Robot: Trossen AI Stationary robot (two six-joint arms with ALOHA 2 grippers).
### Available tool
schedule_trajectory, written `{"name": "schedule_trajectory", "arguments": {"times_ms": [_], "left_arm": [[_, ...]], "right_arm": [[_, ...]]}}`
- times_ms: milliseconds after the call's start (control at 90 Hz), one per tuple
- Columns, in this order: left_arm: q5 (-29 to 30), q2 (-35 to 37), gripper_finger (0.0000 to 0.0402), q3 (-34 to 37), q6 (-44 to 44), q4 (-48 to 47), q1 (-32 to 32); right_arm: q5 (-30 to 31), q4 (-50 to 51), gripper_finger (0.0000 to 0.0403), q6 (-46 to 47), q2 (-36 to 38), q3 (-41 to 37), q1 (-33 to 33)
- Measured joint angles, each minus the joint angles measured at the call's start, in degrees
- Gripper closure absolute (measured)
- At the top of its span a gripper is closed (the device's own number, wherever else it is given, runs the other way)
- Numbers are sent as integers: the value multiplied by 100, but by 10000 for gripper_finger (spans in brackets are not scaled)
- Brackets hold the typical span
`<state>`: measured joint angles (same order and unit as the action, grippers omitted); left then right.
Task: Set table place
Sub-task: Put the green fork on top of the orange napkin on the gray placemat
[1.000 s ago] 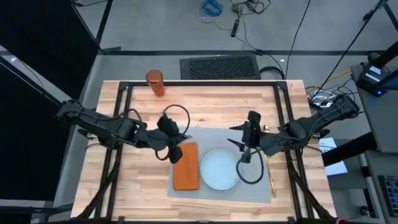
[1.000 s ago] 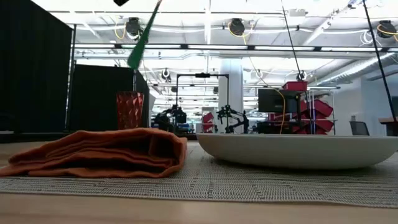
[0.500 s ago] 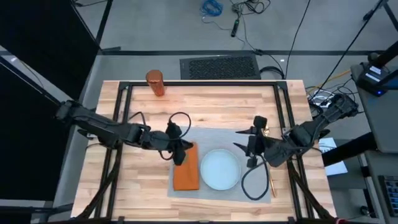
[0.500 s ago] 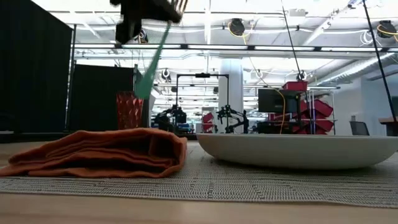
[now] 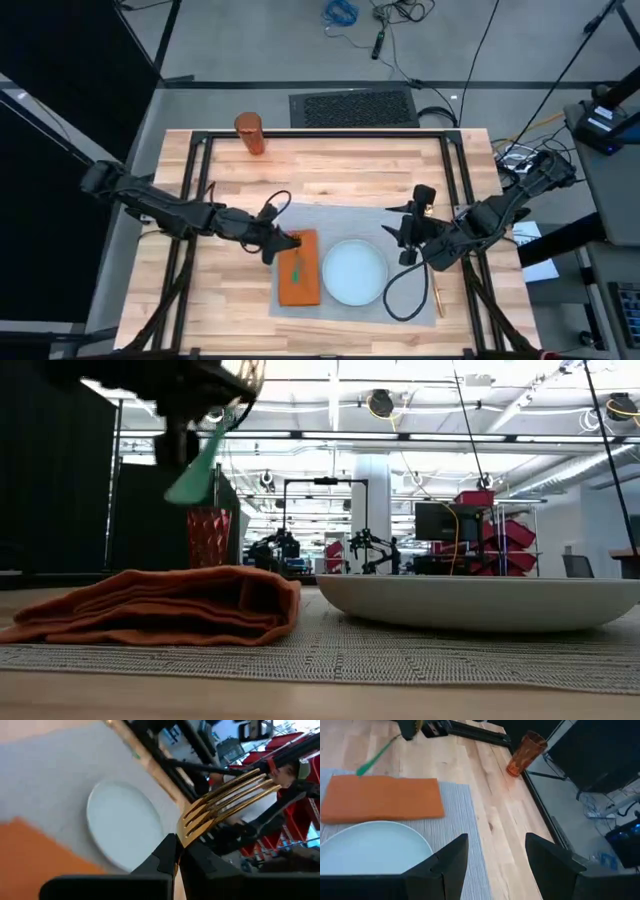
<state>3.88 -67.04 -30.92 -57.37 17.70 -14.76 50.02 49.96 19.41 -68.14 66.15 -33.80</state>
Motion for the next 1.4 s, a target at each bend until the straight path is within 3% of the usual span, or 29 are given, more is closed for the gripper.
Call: {"name": "schedule_trajectory", "arguments": {"times_ms": [167, 389, 644, 811, 1078, 1400], "left_arm": [[-20, 84, 401, 534, -448, 847, -32], [-12, -436, 401, 997, -894, 2146, -79], [-245, -1155, 402, 1086, -1224, 3124, -112], [-259, -1743, 401, 1086, -1428, 3472, -175], [-276, -2850, 402, 1082, -1736, 4827, -168], [-248, -3124, 402, 1082, -1881, 4853, -159]], "right_arm": [[269, 499, 220, 311, 0, 0, 0], [631, 960, 220, 459, 0, 0, 7], [1006, 1362, 220, 734, 48, 0, 42], [1030, 1610, 220, 1045, 66, 0, 46], [1023, 1651, 220, 1147, 66, -4, 46], [1008, 1656, 220, 1144, 66, -4, 46]]}}
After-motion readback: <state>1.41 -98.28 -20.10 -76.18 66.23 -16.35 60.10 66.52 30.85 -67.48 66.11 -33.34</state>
